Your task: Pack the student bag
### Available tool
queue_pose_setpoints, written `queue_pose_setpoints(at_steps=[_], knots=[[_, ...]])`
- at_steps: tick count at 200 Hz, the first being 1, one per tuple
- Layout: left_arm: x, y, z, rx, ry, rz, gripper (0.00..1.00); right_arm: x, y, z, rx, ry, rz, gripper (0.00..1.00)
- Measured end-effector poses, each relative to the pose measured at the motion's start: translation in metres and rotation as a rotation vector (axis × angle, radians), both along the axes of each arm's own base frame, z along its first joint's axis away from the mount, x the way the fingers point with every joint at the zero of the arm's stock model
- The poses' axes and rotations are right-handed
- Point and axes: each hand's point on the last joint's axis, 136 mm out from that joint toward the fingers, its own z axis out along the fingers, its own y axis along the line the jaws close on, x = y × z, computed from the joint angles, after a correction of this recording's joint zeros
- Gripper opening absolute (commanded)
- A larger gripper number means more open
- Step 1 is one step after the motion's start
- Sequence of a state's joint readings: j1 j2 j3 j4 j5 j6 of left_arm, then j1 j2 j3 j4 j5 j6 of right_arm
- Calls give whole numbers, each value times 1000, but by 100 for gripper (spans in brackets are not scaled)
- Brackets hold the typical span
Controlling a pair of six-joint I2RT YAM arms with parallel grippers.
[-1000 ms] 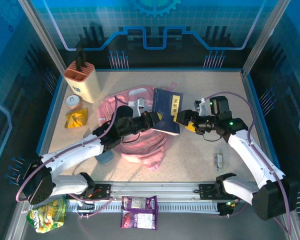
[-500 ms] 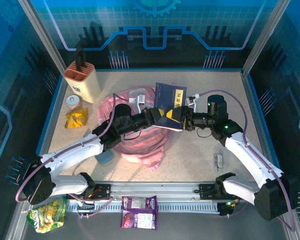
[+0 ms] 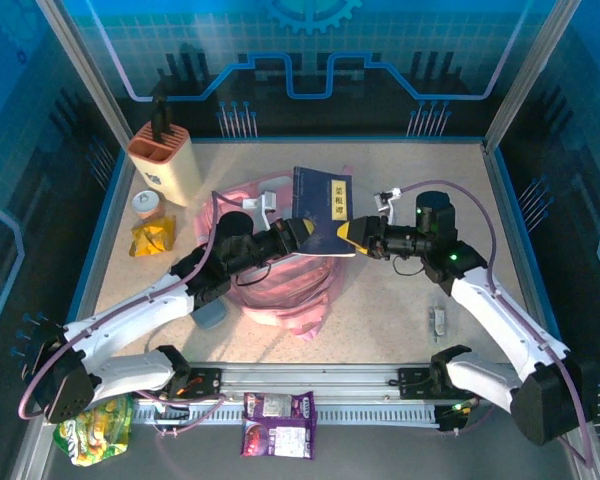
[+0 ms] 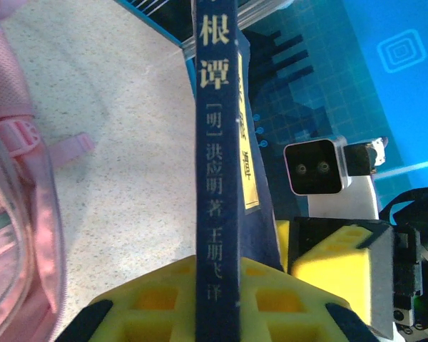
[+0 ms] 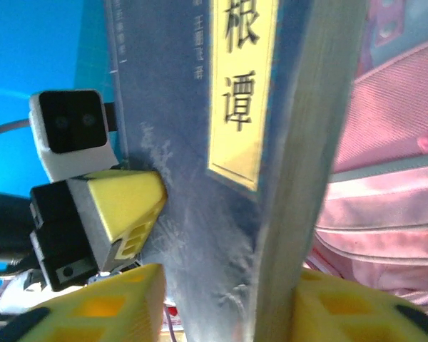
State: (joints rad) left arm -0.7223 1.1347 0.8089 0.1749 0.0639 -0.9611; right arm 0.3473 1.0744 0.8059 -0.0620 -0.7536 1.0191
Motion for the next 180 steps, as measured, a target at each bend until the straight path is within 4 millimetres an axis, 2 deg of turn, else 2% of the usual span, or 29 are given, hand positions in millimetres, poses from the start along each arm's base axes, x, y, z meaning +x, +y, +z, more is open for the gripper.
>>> queue_pose_setpoints(at_steps=[27, 59, 69, 80, 88, 106, 121, 150, 180], knots=[[0, 3, -10, 21, 18, 9, 0, 2, 3, -13, -27, 41, -5, 19], [1, 4, -12, 28, 23, 14, 1, 1, 2, -8, -63, 28, -2, 0], [1, 3, -13, 29, 23, 15, 11, 1, 1, -5, -74, 21, -3, 0], [1, 4, -13, 35, 17, 13, 31, 1, 0, -5, -90, 13, -3, 0], [1, 4, -15, 56, 10, 9, 40, 1, -1, -6, -103, 8, -4, 0], [-1, 11, -31, 167, 14, 11, 51, 3, -9, -10, -137, -2, -22, 0], [-2, 20, -38, 270, 11, 14, 54, 8, -21, -16, -174, 6, -56, 0], [-12, 34, -43, 413, -13, -17, 56, 19, -57, -34, -259, 34, -151, 0], [-25, 38, -73, 534, 35, -100, 55, 20, -85, -46, -323, 53, -209, 0]])
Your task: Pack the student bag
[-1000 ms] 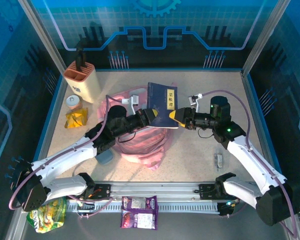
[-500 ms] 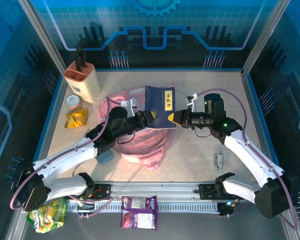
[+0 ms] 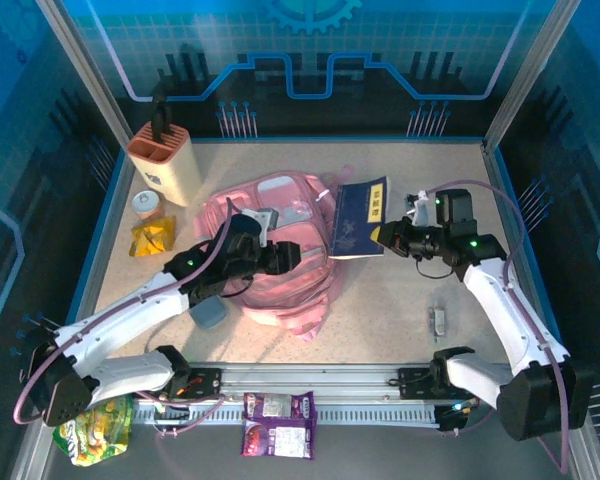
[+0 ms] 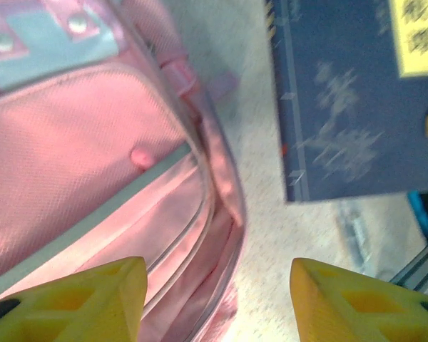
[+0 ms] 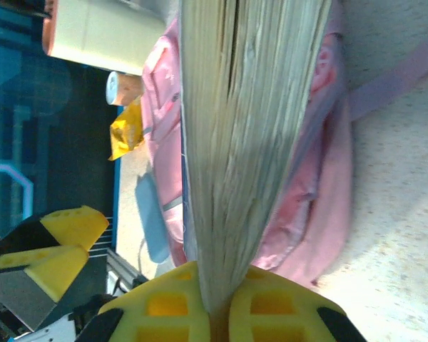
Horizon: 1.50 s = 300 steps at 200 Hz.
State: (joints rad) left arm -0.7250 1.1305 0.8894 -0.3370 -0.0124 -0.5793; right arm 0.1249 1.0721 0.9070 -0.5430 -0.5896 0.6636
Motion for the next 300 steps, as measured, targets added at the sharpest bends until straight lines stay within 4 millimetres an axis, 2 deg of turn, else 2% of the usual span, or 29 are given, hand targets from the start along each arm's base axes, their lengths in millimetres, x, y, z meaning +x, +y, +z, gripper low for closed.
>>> queue_pose_setpoints(at_steps=[22, 48, 63, 96, 131, 171, 230, 250, 278, 300], knots=[[-11, -11, -23, 66, 44, -65, 55, -7, -12, -5, -35, 2, -17, 0], [-32, -39, -53, 157, 80, -187, 56, -11, -23, -13, -83, 5, -44, 0], [-37, -53, -69, 224, 92, -230, 58, -15, -27, -23, -102, 23, -58, 0], [-23, -72, -90, 350, 80, -234, 56, -23, -31, -44, -119, 79, -68, 0], [-7, -79, -100, 440, 40, -219, 44, -24, -35, -52, -120, 97, -81, 0], [-7, -79, -105, 454, 38, -224, 39, -27, -38, -61, -122, 121, -93, 0], [-13, -77, -118, 455, 67, -245, 8, -31, -38, -51, -118, 83, -95, 0], [-11, -76, -117, 464, 54, -240, 2, -35, -38, -48, -118, 74, -94, 0], [-8, -73, -103, 473, 6, -242, 0, -43, -38, -48, -117, 94, -88, 0], [-1, -69, -79, 494, -66, -238, 0, -49, -38, -45, -118, 119, -82, 0]])
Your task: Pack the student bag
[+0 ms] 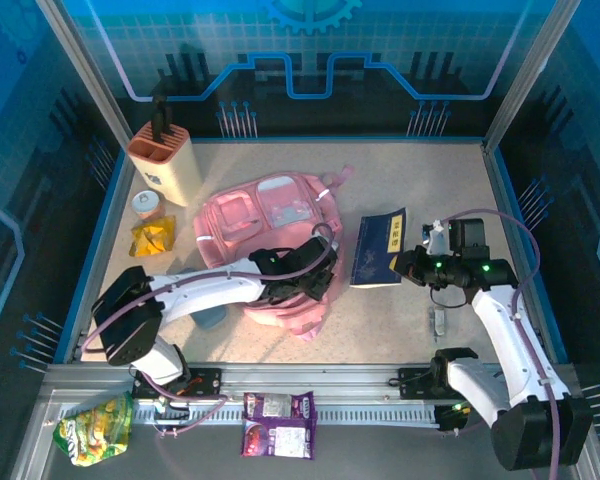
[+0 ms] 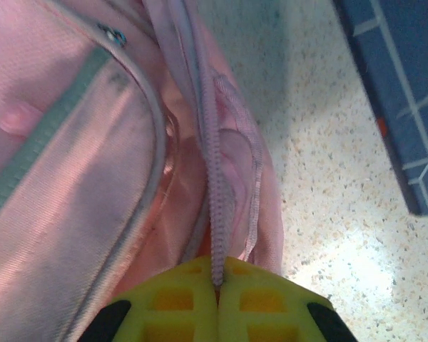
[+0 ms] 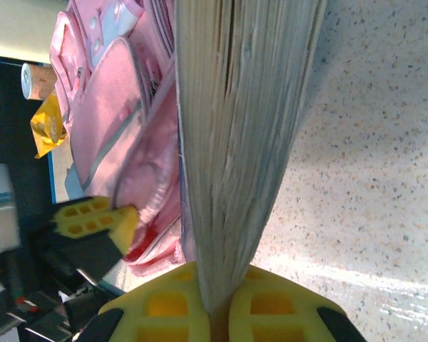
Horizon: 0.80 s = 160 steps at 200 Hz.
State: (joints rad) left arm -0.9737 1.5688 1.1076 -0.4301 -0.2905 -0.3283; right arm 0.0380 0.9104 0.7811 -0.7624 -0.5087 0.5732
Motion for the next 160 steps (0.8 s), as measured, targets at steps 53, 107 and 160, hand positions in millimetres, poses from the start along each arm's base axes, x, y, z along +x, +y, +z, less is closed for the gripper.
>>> queue_pose_setpoints(at_steps=[53, 107, 160], knots=[[32, 18, 74, -41, -173, 40, 0, -15, 11, 14, 13, -9, 59, 0], [40, 24, 115, -47, -254, -2, 0, -37, 52, 5, 51, 27, 201, 0], [45, 24, 143, -40, -313, -44, 0, -36, 98, -13, 92, 95, 278, 0]])
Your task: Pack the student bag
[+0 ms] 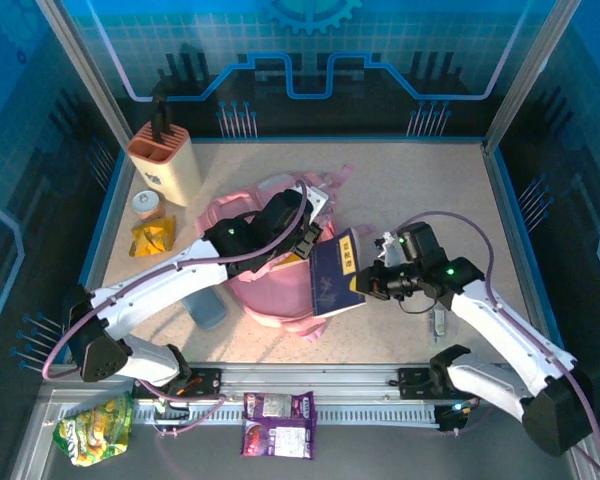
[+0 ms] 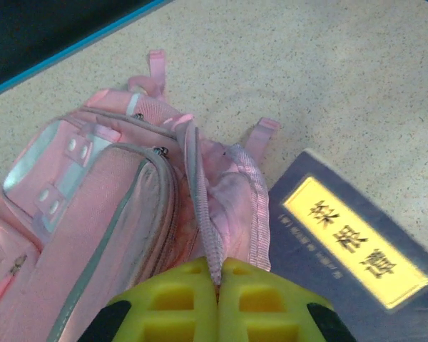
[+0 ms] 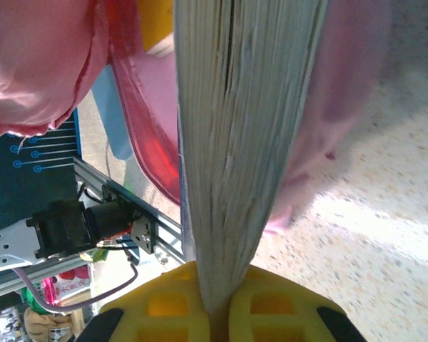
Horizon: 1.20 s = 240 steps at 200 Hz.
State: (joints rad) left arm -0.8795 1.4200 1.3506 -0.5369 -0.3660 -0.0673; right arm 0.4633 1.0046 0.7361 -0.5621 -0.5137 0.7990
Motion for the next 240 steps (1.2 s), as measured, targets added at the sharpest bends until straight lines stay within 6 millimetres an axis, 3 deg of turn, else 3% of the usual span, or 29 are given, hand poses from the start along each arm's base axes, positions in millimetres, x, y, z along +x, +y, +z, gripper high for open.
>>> queue_pose_setpoints(at_steps=[45, 85, 116, 130, 150, 173, 202, 222, 240], knots=[[-1, -4, 8, -4, -10, -29, 0, 23, 40, -12, 21, -18, 17, 0], [-3, -3, 11, -12, -13, -31, 0, 53, 71, -39, 33, -28, -5, 4], [-3, -1, 16, -21, -21, -28, 0, 80, 85, -62, 3, -23, -41, 20], [-2, 1, 17, -26, -25, -22, 0, 96, 93, -64, 3, -41, -51, 30], [0, 4, 19, -31, -28, -15, 0, 114, 101, -63, -2, -77, -64, 52], [2, 6, 22, -41, -34, -6, 0, 118, 97, -61, -25, -118, -70, 61], [0, 7, 20, -43, -27, -8, 0, 103, 78, -51, -48, -163, -92, 60], [-1, 7, 19, -44, -23, -11, 0, 84, 74, -50, -64, -175, -84, 48], [-2, 8, 18, -52, -20, -5, 0, 65, 81, -62, -87, -155, -48, 32]])
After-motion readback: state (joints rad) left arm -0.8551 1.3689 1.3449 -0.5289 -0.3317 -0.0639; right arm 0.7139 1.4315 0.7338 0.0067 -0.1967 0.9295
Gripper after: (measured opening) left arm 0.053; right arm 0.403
